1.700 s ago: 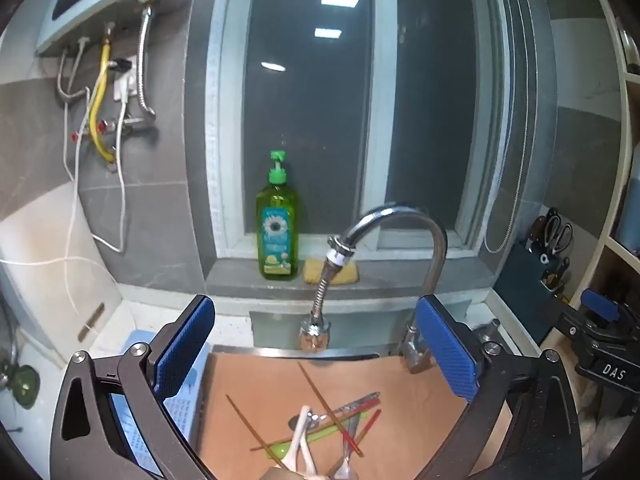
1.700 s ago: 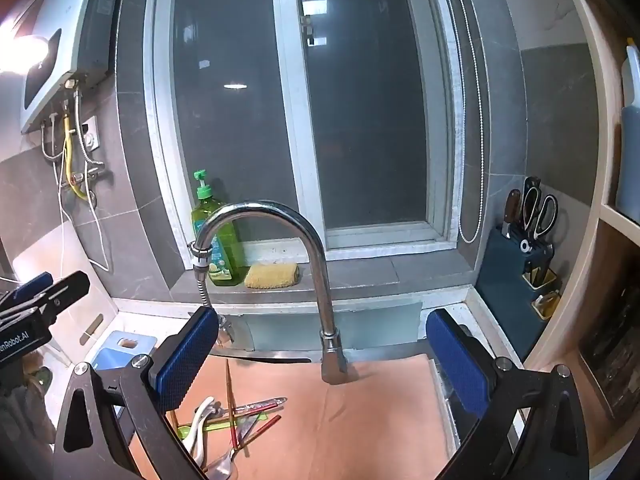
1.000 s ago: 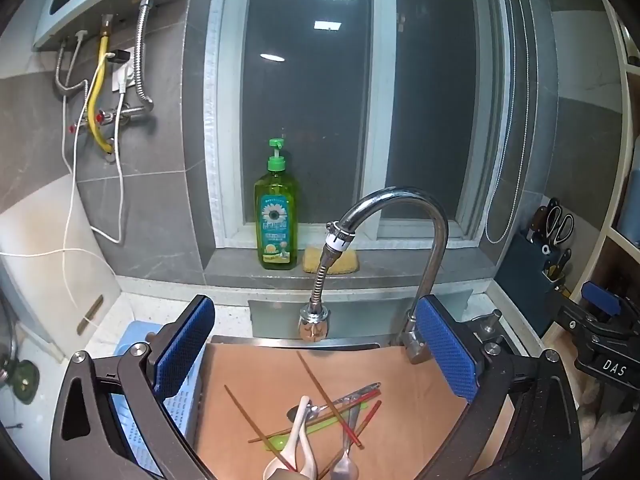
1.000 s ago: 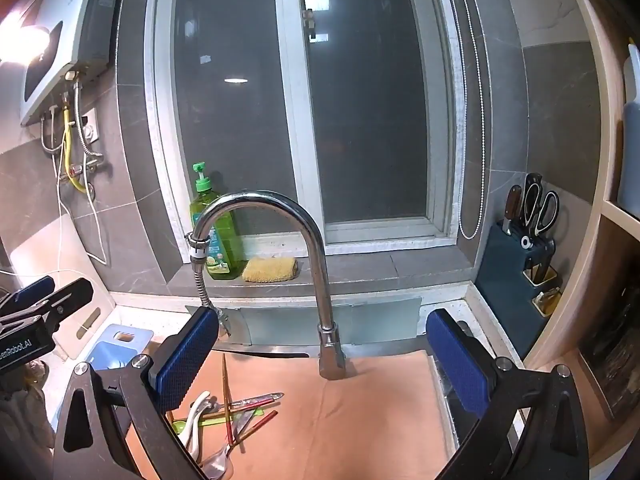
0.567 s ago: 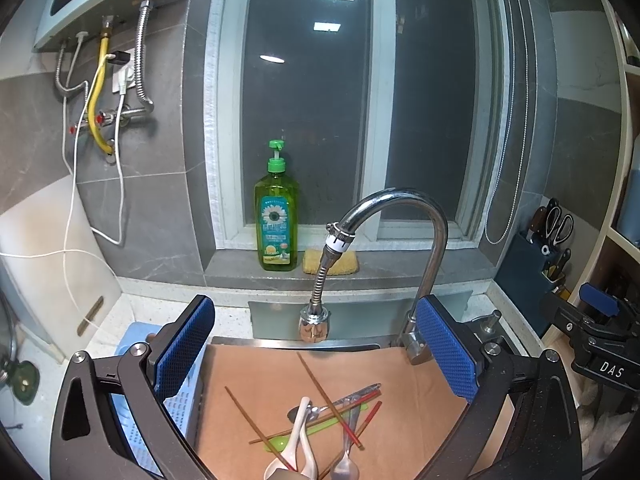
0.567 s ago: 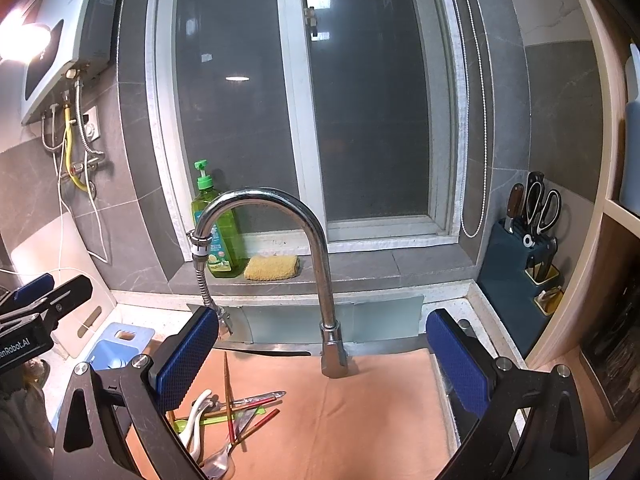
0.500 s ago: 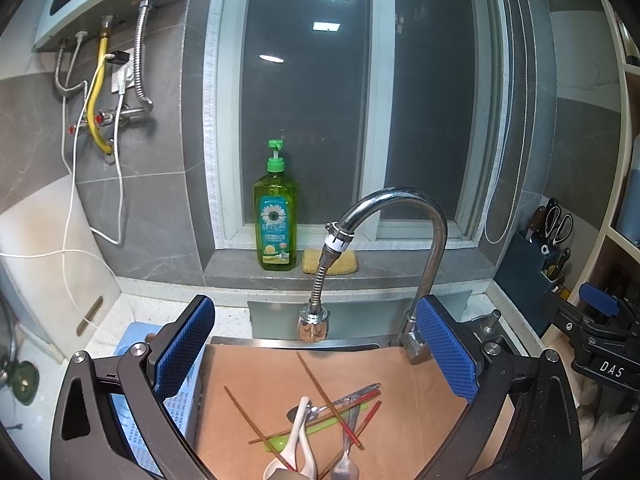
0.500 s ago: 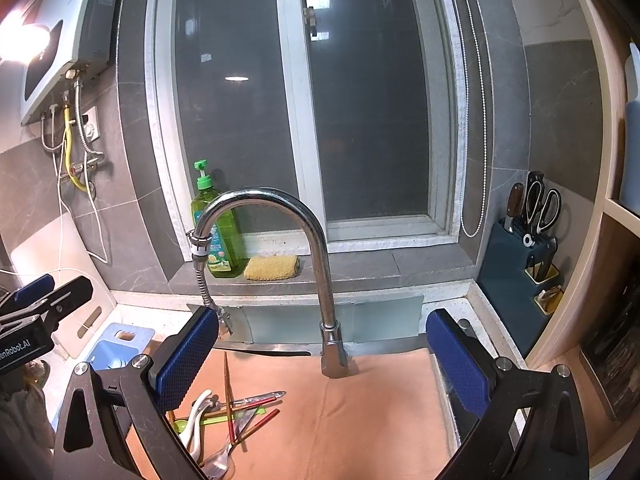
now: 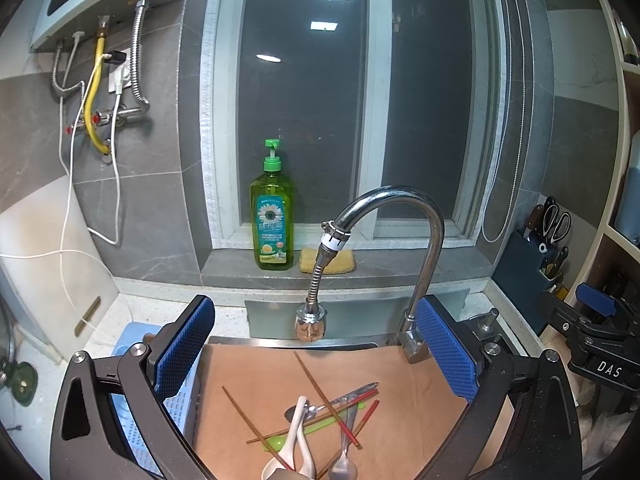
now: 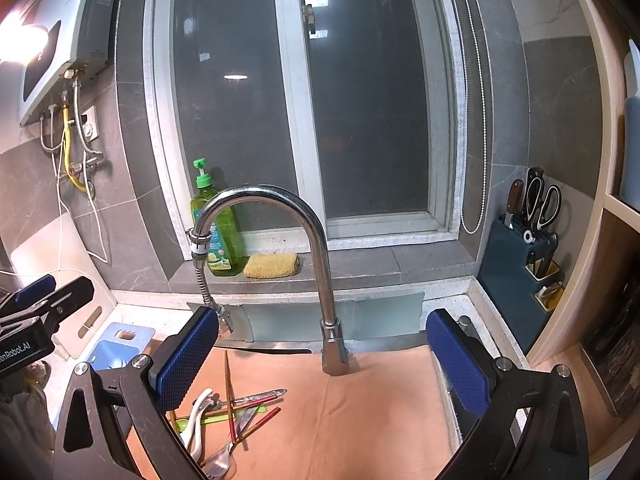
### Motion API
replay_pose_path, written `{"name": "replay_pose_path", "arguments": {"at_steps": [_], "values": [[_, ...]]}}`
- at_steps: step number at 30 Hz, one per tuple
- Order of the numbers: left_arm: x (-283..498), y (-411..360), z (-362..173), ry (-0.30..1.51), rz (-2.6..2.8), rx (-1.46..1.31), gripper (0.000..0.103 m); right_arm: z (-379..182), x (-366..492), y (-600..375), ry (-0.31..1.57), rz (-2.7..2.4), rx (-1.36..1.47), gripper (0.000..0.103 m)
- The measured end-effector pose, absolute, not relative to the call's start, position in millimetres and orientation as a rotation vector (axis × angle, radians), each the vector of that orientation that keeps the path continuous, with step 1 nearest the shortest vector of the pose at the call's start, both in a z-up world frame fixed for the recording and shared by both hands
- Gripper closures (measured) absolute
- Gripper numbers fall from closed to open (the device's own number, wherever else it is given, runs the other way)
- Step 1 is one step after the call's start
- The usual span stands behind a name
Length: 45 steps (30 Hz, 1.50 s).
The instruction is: Organize utensils
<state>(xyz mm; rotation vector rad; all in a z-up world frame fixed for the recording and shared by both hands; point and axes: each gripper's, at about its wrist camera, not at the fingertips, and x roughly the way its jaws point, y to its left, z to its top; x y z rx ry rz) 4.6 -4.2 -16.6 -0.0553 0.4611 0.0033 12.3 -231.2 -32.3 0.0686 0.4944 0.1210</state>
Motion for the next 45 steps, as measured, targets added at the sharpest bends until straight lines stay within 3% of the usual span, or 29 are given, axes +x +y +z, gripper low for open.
{"name": "replay_pose_path", "arguments": {"at_steps": [45], "values": [[7.1,4.6,-36.6,0.532,0.03,-0.056,0.002,-50.7,24.9,-214.5,0.565,0.164,0.056,0.0]]}}
